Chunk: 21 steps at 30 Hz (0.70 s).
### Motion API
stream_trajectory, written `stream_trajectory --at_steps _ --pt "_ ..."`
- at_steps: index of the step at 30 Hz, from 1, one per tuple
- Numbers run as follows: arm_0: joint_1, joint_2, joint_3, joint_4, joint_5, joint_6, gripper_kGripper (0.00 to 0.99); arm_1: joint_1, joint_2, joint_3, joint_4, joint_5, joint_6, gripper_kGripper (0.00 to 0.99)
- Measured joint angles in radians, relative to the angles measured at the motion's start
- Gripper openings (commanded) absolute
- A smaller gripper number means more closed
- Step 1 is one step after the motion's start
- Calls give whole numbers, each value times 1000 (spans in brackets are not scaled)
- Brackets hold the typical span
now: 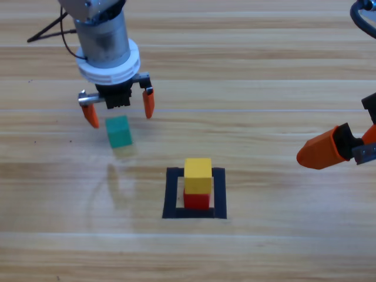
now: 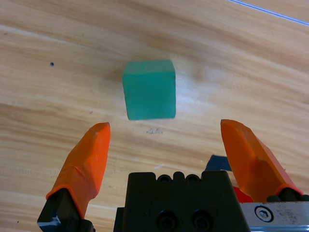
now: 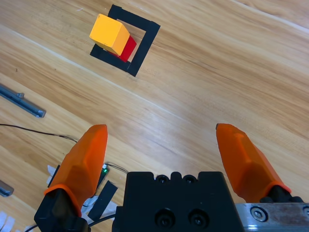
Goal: Stack the blocks in the rectangular block: red at the bottom, yellow in the middle, green on top
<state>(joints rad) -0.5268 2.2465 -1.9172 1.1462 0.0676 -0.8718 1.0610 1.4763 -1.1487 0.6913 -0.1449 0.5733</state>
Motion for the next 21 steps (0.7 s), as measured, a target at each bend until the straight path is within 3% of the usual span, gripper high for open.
stream_trajectory --at_steps 21 --pt "50 119 -39 -10 -22 26 960 0 14 0 -5 -17 -1 989"
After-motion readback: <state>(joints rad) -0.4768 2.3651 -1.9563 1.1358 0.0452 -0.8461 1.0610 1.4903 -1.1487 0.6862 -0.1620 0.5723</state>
